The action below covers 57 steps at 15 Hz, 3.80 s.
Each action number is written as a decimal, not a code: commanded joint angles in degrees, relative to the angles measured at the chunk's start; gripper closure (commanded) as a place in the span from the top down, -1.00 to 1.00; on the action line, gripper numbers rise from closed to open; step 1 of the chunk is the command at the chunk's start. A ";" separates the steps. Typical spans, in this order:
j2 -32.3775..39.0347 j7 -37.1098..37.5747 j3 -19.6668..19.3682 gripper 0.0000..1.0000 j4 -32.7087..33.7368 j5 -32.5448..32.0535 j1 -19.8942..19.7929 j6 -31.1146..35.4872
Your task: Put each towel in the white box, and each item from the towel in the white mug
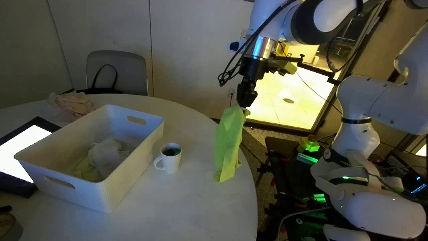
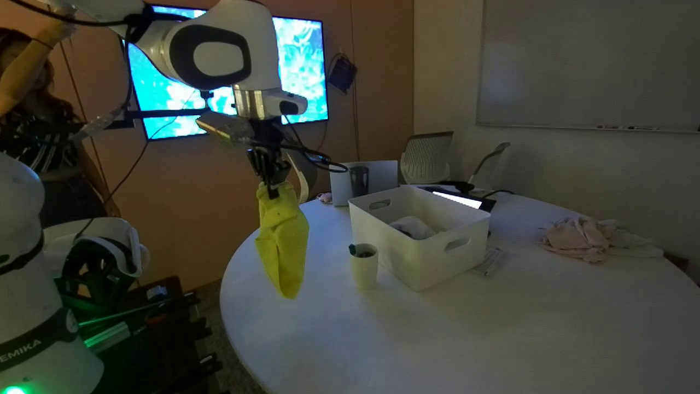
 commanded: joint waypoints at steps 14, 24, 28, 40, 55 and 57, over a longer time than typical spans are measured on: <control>16.12 -19.27 27.35 -0.03 8.71 15.85 -22.99 1.32; 22.34 -16.77 27.71 1.00 6.50 13.03 -31.76 6.17; 24.97 -19.94 28.15 1.00 1.68 13.89 -31.98 8.23; 43.68 -11.81 36.15 1.00 -3.59 15.91 -33.71 38.03; 56.44 4.22 29.34 1.00 1.78 10.78 -21.85 59.49; 57.20 4.16 26.34 1.00 2.75 11.47 -18.45 60.91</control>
